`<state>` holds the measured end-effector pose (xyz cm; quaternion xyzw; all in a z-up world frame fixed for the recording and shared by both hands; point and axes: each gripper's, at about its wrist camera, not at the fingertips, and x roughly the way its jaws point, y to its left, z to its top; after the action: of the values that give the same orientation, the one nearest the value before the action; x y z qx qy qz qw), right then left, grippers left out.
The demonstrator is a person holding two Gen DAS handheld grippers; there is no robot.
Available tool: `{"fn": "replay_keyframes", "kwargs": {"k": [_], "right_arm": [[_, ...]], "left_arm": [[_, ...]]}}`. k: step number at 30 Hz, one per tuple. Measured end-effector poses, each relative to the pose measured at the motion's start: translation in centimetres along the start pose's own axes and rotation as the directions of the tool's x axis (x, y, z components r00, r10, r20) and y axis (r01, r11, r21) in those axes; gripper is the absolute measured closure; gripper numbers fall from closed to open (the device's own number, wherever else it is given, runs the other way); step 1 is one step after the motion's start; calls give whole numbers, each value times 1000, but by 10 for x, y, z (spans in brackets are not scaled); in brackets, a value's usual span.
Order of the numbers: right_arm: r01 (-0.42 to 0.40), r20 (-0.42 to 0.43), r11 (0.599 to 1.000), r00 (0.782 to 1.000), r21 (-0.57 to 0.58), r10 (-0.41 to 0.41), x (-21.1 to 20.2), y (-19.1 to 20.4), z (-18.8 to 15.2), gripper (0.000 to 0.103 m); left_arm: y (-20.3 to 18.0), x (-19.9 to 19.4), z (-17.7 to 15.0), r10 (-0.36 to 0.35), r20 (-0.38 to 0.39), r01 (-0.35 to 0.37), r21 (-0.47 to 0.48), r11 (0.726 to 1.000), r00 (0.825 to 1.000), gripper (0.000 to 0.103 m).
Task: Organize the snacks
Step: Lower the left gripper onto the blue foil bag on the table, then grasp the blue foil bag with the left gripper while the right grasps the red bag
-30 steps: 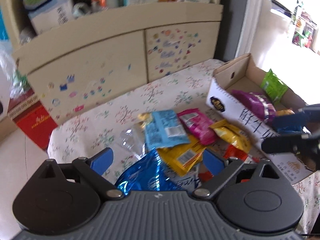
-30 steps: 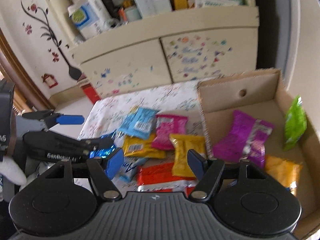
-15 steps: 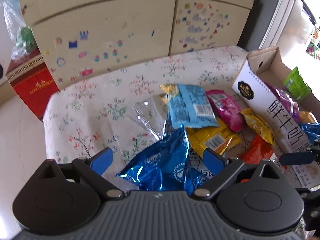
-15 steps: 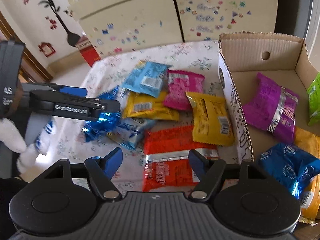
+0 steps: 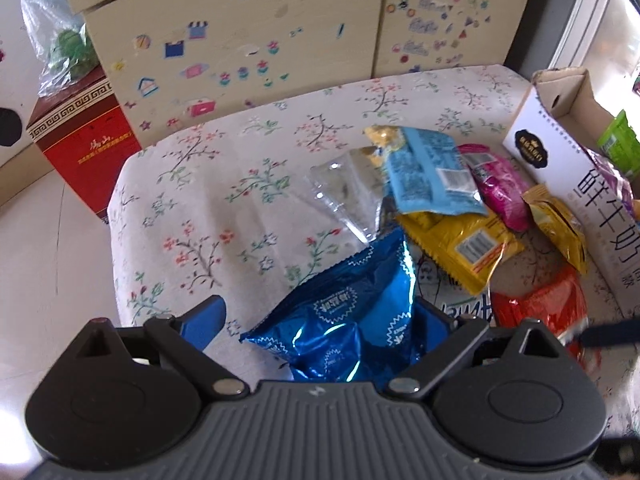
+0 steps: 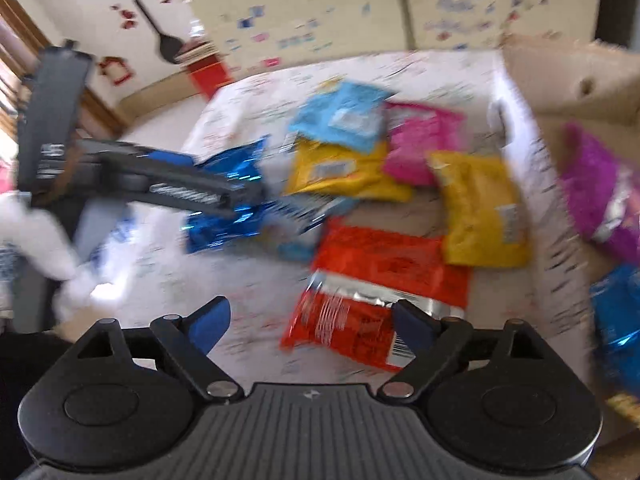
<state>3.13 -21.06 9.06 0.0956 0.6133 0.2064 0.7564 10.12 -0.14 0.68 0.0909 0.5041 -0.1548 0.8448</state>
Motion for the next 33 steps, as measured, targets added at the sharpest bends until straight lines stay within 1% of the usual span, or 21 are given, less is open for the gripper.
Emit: {"fn": "replay_keyframes", "kwargs": {"k": [3, 4, 6, 8, 9, 12, 14, 19, 21, 23, 25, 29, 31, 33], "right_arm": [[-78, -35, 997, 996, -13, 78, -1, 3, -1, 10], [-87, -38, 996, 996, -35, 86, -1, 6, -1, 10], [-63, -28, 992, 998, -111, 61, -6, 11, 0, 11], [-7, -7, 980, 1000, -199, 6, -9, 14, 1, 11], [13, 1, 974, 1000, -224, -13, -10, 14, 2, 11], [57, 12, 960, 998, -276, -56, -9, 11, 8, 10], [88, 22, 942, 996, -323, -85, -7, 11, 9, 10], [116, -3, 888, 991, -445, -131, 13, 13, 12, 10], [110, -19, 867, 991, -487, -136, 18, 15, 10, 8], [102, -29, 854, 990, -511, -136, 21, 14, 9, 6], [113, -38, 848, 987, -518, -155, 27, 14, 8, 6], [133, -57, 839, 980, -528, -191, 38, 14, 3, 6], [133, -53, 844, 981, -520, -188, 38, 14, 2, 6], [135, -54, 861, 981, -491, -185, 38, 12, 3, 6]], "left_arm": [[3, 3, -3, 6, -18, -6, 6, 1000, 1000, 6], [3, 3, -3, 6, -24, -6, 7, 1000, 1000, 6], [4, 5, -5, 6, -35, -6, 7, 1000, 999, 4], [5, 7, -6, 8, -41, -7, 7, 1000, 999, 3], [5, 8, -7, 7, -48, -6, 8, 1000, 999, 1], [5, 13, -10, -4, -77, 5, 17, 1000, 997, 0], [5, 13, -13, -8, -76, 9, 20, 1000, 997, 0], [4, 14, -19, -19, -64, 22, 60, 998, 998, 0], [3, 14, -20, -34, -71, 39, 73, 997, 997, 0], [1, 12, -23, -43, -62, 49, 99, 994, 997, 0], [0, 12, -25, -48, -50, 54, 115, 992, 998, 0], [1, 12, -25, -55, -49, 60, 108, 992, 997, 0], [1, 12, -25, -53, -51, 59, 104, 993, 997, 0], [2, 12, -25, -55, -48, 60, 104, 993, 997, 0]]}}
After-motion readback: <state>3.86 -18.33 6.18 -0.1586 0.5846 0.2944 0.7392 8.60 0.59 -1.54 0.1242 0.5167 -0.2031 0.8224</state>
